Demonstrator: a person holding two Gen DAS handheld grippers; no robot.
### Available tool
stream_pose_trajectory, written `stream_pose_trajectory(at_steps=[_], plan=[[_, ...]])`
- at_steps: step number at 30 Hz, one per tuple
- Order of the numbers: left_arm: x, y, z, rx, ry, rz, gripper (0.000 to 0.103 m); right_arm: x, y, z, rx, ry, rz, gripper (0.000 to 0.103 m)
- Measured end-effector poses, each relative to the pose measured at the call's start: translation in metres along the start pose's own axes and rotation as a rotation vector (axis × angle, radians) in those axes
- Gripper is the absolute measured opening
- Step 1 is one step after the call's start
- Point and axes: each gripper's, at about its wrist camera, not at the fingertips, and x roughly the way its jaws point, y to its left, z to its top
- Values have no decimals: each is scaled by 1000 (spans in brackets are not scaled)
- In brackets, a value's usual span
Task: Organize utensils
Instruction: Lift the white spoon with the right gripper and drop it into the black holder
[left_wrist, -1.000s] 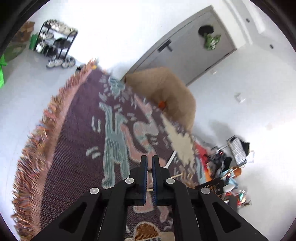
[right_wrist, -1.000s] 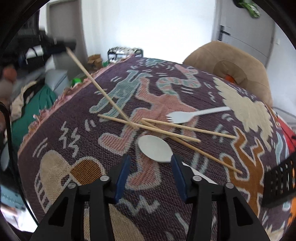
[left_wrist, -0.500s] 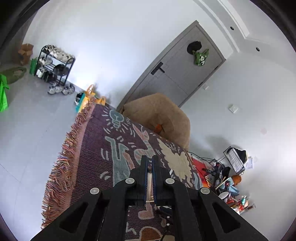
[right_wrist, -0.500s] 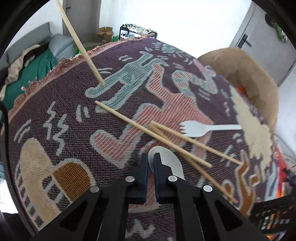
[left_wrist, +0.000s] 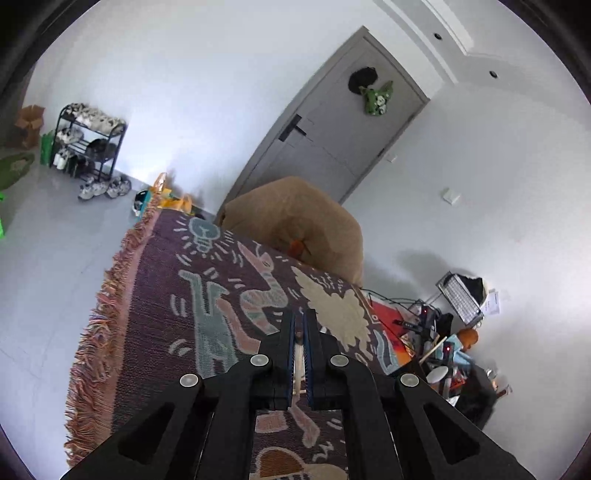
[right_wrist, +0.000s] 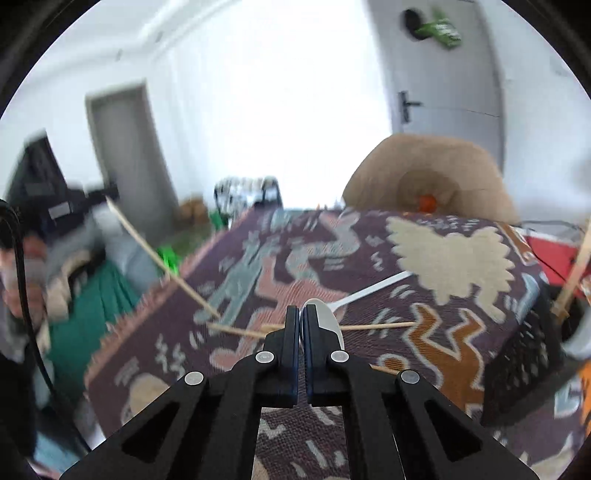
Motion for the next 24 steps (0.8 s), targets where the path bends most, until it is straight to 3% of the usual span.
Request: stream_pose_trajectory(at_steps=[4,7,20,24], plan=[[10,-17,-4,28,15,-7,4,-32,-27,-18,80,-160,7,3],[18,-31,-8,49,32,-17,4,-45,-39,-30,118,-231,-9,3],[42,-83,-21,133,87,-47,4,-78,-44,-43,58,-107,-116,3],[49,-101,-23,158,96,-64,4,-106,-48,-34,43,-171,-135,3]])
